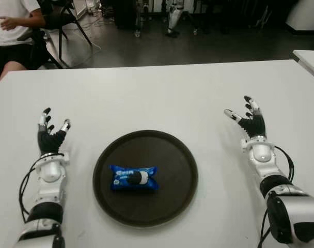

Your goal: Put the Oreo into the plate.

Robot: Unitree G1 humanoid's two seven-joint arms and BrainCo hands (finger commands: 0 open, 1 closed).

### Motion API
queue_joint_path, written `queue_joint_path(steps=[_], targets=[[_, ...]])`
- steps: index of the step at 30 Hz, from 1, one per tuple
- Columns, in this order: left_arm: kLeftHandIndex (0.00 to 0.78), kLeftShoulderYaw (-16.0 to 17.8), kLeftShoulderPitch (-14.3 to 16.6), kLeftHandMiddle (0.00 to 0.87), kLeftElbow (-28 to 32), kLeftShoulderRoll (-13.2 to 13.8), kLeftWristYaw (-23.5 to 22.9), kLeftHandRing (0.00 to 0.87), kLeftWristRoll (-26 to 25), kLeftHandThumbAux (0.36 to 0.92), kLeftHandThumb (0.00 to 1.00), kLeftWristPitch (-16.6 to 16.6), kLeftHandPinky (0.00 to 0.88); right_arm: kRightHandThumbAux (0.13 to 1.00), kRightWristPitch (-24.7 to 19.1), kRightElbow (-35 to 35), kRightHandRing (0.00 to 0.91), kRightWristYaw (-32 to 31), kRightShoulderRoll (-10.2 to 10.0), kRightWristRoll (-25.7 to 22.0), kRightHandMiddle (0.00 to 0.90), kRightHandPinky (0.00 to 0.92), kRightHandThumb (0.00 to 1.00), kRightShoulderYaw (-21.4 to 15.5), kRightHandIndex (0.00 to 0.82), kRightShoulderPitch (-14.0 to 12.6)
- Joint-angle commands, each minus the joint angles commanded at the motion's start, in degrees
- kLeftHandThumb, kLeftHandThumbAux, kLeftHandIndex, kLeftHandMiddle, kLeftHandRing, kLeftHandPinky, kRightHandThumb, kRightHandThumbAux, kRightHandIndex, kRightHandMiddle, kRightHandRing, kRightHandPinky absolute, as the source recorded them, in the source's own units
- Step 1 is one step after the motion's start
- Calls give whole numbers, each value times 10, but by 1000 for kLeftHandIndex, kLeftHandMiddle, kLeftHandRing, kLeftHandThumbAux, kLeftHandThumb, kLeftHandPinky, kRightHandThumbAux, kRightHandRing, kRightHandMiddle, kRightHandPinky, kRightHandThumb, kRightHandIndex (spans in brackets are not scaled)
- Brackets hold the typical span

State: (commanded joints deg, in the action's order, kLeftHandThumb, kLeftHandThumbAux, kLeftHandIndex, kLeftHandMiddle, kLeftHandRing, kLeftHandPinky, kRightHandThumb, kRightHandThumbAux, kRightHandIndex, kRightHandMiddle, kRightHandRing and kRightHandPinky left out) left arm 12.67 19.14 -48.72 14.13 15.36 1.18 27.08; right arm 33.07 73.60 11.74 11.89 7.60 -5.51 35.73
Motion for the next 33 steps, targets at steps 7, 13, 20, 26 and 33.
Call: queue_joint_path(steps=[7,13,20,26,33], targets=[[5,4,8,20,-27,4,-7,15,-4,714,71,7,36,593,-1,0,0,-1,0,1,0,0,0,2,0,0],[0,7,19,12,-48,4,-17,4,-11,729,45,16,16,586,-3,-1,0,-3,-2,-4,0,0,0,-1,0,2],[0,8,24,4,-59,3,-31,0,-16,724,4,29,2,588,-6,-4,0,1,-2,-4,0,0,0,0,0,4],[0,10,27,0,-67,1,-35,0,-19,718,0,34,0,609,-8,-6,0,1,-1,2,0,0,0,5,0,6],[0,8,28,0,-76,2,-43,0,-18,696,0,39,0,610,-14,-8,0,-14,2,7,0,0,0,15,0,8]])
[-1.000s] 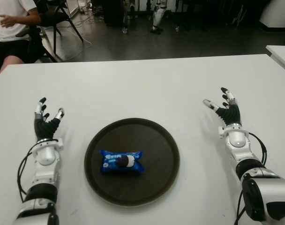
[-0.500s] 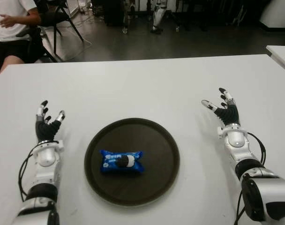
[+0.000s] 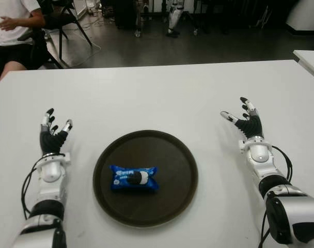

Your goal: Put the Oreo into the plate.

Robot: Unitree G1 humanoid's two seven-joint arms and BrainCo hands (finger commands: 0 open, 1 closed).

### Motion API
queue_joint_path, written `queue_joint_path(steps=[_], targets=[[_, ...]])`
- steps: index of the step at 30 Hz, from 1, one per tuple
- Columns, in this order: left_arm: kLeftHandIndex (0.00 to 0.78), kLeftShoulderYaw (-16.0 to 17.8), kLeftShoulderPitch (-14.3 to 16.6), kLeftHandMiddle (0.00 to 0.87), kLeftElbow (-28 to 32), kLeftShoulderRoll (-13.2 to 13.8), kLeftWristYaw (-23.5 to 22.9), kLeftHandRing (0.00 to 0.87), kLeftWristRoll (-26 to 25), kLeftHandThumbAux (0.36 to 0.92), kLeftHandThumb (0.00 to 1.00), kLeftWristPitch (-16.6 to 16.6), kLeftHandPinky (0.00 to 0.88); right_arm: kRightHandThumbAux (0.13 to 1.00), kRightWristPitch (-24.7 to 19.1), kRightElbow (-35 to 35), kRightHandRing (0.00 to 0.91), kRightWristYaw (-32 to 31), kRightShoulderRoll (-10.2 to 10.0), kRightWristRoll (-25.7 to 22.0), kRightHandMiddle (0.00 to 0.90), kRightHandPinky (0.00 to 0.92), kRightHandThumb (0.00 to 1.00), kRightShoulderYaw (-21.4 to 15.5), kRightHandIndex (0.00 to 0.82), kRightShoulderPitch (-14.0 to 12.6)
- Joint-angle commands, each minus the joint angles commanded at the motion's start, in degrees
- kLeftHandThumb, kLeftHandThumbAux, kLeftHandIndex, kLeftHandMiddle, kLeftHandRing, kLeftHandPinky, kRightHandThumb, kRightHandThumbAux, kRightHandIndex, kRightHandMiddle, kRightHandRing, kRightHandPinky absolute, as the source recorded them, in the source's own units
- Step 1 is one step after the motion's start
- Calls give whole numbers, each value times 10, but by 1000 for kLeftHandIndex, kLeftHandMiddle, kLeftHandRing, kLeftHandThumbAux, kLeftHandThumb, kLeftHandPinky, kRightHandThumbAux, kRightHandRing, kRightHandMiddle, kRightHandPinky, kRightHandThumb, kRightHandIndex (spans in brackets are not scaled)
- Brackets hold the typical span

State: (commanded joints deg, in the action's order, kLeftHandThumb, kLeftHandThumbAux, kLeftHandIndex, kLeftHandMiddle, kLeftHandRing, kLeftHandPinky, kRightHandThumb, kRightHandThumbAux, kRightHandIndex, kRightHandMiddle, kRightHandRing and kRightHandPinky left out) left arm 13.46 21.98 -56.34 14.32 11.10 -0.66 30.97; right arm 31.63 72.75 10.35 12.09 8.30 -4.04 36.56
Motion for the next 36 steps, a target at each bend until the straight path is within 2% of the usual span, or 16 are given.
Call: queue_joint_path(steps=[10,18,24,29,36], targets=[[0,-13,0,0,-14,9,-16,0,16,677,0,13,0,588,-7,-4,0,4,10,26,0,0,0,27,0,1],[0,-17,5,0,-34,12,-13,0,24,684,0,21,0,542,1,-2,0,-21,13,15,0,0,0,19,0,0],[0,-18,8,0,-36,12,-15,0,24,706,0,25,0,507,-4,-1,0,-42,7,-12,0,0,0,-3,0,2],[0,-20,8,0,-33,10,-13,0,25,736,0,32,0,499,-14,1,0,-35,6,-13,0,0,0,-5,0,4],[0,-26,6,0,-29,13,-4,0,34,746,0,33,0,486,-12,0,0,-41,4,-18,0,0,0,-10,0,4]])
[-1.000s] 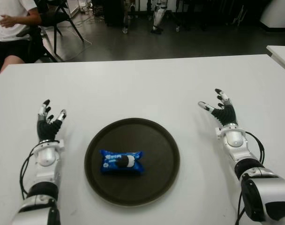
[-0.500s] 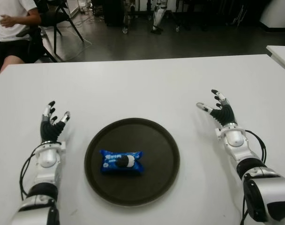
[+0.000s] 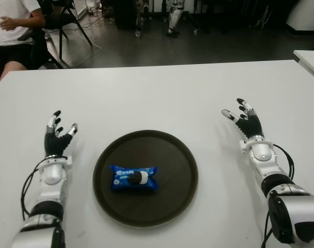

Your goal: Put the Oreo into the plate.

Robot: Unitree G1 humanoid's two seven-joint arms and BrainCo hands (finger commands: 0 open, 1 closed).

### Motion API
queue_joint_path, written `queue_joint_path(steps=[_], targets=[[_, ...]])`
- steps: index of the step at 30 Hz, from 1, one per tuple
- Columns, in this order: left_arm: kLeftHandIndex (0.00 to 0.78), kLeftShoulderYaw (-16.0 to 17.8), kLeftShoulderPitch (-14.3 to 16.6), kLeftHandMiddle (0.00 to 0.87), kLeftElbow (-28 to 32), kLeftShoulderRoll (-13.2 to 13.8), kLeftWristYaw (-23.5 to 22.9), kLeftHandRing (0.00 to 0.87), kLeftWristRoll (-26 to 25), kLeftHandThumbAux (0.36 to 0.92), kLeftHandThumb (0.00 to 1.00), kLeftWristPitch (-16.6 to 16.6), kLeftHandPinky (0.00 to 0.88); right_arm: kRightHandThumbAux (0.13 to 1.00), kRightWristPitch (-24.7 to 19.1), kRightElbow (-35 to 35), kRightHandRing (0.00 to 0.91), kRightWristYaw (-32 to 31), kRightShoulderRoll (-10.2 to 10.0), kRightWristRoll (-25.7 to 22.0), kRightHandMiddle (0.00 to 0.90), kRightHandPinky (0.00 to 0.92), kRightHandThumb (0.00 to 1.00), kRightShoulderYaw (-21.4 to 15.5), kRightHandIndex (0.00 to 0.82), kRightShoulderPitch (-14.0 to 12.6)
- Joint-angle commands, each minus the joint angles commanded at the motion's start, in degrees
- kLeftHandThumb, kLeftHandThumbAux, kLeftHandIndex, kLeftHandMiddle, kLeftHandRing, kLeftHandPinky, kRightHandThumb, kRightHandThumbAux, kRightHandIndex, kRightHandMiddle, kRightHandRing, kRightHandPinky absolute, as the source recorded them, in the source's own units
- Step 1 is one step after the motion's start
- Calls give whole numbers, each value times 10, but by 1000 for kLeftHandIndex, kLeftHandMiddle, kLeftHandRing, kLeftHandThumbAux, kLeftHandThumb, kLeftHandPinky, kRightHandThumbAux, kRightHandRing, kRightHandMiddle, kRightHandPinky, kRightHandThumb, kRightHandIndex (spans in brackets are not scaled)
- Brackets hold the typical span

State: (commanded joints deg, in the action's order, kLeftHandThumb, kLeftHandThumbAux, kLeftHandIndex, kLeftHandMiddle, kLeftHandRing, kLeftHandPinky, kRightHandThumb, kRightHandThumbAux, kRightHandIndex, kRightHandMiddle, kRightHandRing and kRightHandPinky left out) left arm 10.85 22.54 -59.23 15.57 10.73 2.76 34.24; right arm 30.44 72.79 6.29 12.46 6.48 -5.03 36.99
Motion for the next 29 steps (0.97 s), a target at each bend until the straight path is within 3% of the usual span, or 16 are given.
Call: queue_joint_path(steps=[8,14,29], targets=[[0,-1,0,0,3,-2,4,0,0,745,0,-2,0,509,-3,-3,0,-32,-5,-26,0,0,0,-21,0,2],[0,-2,0,0,4,-3,3,0,-2,748,0,-4,0,546,4,-10,0,5,-4,2,0,0,0,-2,0,-1],[0,-5,-1,0,7,-2,12,0,1,728,0,-7,0,606,20,-19,0,2,-1,2,0,0,0,3,0,-3]])
